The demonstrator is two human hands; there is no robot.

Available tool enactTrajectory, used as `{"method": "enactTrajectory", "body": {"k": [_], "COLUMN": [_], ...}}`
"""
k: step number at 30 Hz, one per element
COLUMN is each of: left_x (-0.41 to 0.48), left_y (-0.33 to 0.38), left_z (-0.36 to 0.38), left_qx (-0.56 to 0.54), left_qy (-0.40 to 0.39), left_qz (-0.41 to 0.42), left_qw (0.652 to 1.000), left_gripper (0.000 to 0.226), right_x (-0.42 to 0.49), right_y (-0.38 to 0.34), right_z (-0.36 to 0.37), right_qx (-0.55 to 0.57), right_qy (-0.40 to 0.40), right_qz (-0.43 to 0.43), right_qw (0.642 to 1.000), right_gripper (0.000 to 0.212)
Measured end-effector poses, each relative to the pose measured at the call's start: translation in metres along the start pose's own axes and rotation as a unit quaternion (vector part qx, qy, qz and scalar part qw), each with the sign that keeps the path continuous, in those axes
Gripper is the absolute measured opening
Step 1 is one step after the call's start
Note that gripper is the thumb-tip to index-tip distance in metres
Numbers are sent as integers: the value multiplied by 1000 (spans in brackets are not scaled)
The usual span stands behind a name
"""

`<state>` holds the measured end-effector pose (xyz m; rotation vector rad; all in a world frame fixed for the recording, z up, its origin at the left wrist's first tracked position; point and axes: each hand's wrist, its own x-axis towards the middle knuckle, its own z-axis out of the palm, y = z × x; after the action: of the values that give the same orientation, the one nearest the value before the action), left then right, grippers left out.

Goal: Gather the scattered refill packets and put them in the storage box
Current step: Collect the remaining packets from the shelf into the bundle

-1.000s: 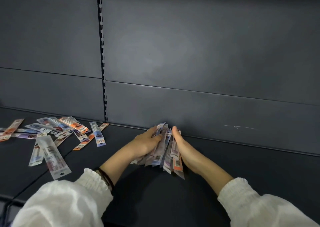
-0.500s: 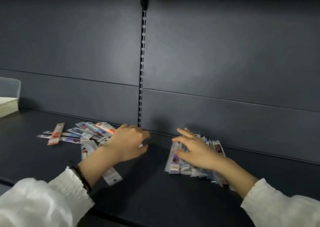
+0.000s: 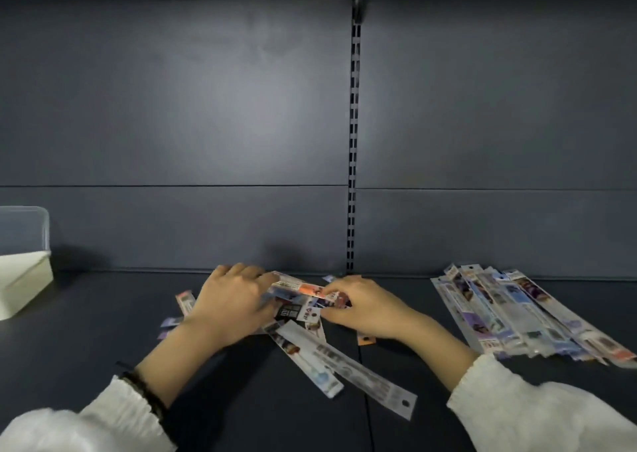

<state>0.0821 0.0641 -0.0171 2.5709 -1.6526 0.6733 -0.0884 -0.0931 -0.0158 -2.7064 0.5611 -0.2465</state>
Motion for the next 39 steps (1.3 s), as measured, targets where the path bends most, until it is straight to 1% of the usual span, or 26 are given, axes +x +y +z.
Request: {"method": "enactTrajectory", "body": {"k": [3, 6, 7, 9, 11, 12, 13, 15, 16, 17, 19, 22, 24, 25, 27, 31, 34, 35, 37, 38, 39], "left_x": [13, 31, 36, 43, 43, 42, 42, 41, 41, 41, 41, 41, 41, 41, 42, 44, 45, 46, 46, 46, 46], "left_y": [-3, -8, -9, -9, -6, -6, -6, -6, -6, -6, -5, -2, -1, 0, 3, 4, -2, -5, -8, -7, -6], "left_z": [13, 27, 31, 39, 44, 46, 47, 48, 49, 49, 51, 55, 57, 58, 59, 57, 52, 51, 48, 44, 40], "left_qx": [-56, -104, -114, -129, -150, -158, -165, -181, -185, -187, -201, -207, -198, -197, -208, -220, -312, -336, -385, -426, -490], "left_qy": [4, -3, 0, 4, 8, 11, 16, 23, 26, 27, 27, 19, 14, 14, 19, 59, 77, 85, 110, 120, 120], "left_qz": [8, 12, 15, 22, 28, 33, 36, 31, 29, 31, 37, 60, 86, 97, 109, 119, 78, 52, -2, -28, -51], "left_qw": [998, 995, 993, 991, 988, 987, 985, 983, 982, 981, 979, 976, 976, 976, 972, 966, 944, 936, 916, 896, 862], "left_gripper": [56, 48, 49, 50, 50, 49, 49, 50, 51, 52, 55, 58, 60, 59, 52, 18, 14, 14, 11, 8, 8], "right_x": [24, 43, 46, 48, 47, 47, 47, 48, 48, 47, 45, 42, 39, 38, 36, 34, 33, 33, 32, 32, 33], "right_y": [-5, 0, 4, 11, 17, 19, 21, 22, 21, 21, 21, 20, 15, 11, 4, -4, -5, -3, 3, 6, 9], "right_z": [11, 18, 20, 25, 29, 29, 28, 25, 23, 23, 24, 25, 23, 22, 18, 16, 6, 3, 0, 0, 1], "right_qx": [29, 35, 21, -37, -79, -81, -68, 7, 47, 78, 85, 83, 128, 155, 208, 317, 384, 387, 356, 342, 330], "right_qy": [38, 77, 83, 72, 63, 64, 69, 80, 79, 76, 69, 91, 114, 125, 133, 125, 147, 163, 188, 188, 179], "right_qz": [25, 82, 102, 130, 126, 123, 120, 120, 122, 124, 123, 106, 78, 65, 40, 26, 33, 45, 78, 92, 104], "right_qw": [999, 993, 991, 988, 987, 987, 988, 990, 988, 986, 986, 987, 982, 978, 968, 940, 911, 907, 912, 916, 921], "right_gripper": [43, 49, 49, 45, 41, 37, 31, 9, 7, 15, 19, 12, 7, 8, 11, 22, 30, 29, 27, 27, 28]}}
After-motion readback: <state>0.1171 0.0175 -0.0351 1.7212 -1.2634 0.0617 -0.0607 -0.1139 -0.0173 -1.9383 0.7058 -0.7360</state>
